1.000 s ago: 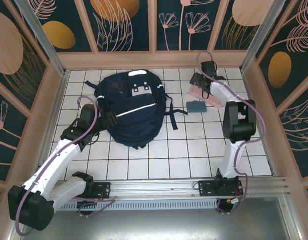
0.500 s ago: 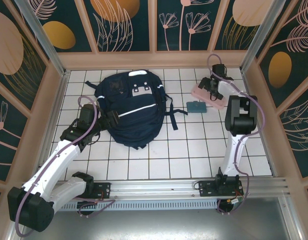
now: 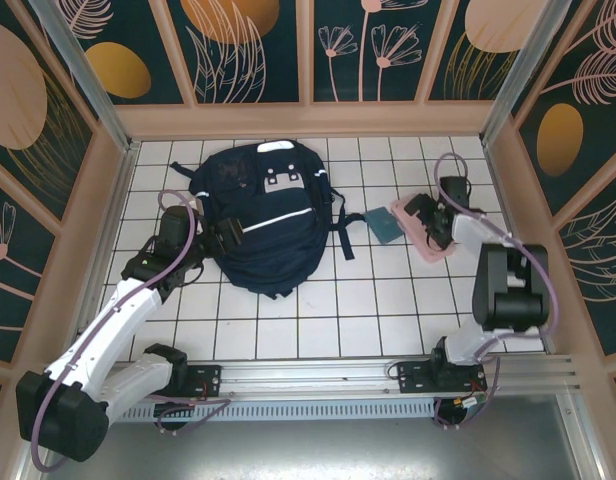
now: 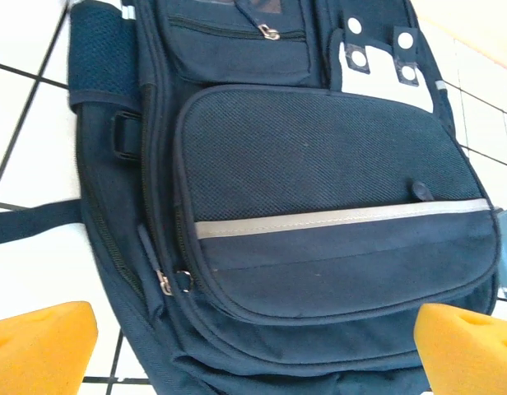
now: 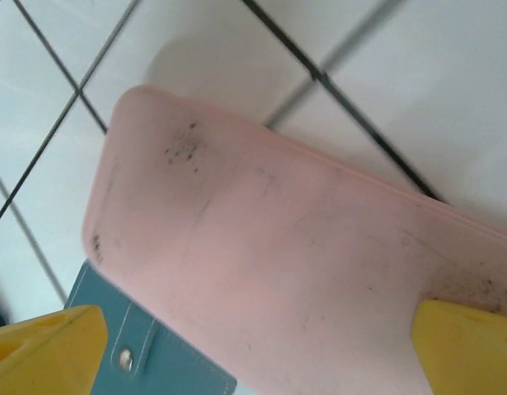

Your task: Pack the student bag

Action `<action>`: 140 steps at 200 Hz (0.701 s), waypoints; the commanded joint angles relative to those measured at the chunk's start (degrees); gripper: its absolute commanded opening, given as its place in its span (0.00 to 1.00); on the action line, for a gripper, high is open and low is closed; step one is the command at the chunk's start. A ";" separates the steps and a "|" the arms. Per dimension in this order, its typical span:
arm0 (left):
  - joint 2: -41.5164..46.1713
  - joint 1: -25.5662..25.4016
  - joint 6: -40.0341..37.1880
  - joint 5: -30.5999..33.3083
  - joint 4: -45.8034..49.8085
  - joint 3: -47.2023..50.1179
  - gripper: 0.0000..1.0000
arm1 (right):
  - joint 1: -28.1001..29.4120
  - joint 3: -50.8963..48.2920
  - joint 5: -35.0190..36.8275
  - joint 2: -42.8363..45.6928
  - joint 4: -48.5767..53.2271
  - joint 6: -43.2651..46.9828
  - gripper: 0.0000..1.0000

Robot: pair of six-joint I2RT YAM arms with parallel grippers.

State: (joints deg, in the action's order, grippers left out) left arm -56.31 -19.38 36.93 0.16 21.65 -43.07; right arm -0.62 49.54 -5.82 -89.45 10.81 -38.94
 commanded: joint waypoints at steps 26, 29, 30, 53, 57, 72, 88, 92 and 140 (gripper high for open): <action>-0.85 -2.75 3.62 -5.27 -7.06 2.10 0.99 | 12.60 -16.05 -4.38 13.89 8.42 -15.22 0.96; -1.02 -3.08 3.74 -5.20 -7.25 2.03 0.99 | 13.41 -16.25 -4.37 14.27 9.04 -15.48 0.97; -1.05 -3.19 3.75 -5.23 -7.28 2.03 0.99 | 13.65 -16.28 -4.37 14.38 9.18 -15.52 0.97; -2.44 -5.82 4.58 -4.48 -8.16 0.89 0.99 | 17.26 -12.65 -0.07 15.82 15.39 -11.99 0.94; -2.75 -6.25 4.76 -4.47 -8.40 0.66 0.99 | 17.46 -11.01 1.63 15.95 16.70 -10.68 0.94; -3.89 -8.18 5.49 -4.51 -9.69 -0.11 0.99 | 17.50 -6.16 6.84 15.31 20.05 -5.88 0.94; -5.21 -10.35 6.55 -4.47 -11.40 -0.59 0.98 | 17.17 -1.66 12.53 12.74 22.09 -1.63 0.95; -5.58 -10.89 6.86 -4.62 -11.92 -0.73 0.98 | 16.84 -0.90 13.29 11.90 22.09 -0.69 0.95; -11.51 -16.40 8.35 -4.78 -13.92 -3.71 0.94 | 8.50 1.74 8.66 1.43 15.10 9.60 0.69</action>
State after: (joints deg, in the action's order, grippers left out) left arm -65.41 -33.76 43.64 -4.08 10.94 -43.81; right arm 11.46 49.65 3.05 -83.02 26.35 -36.25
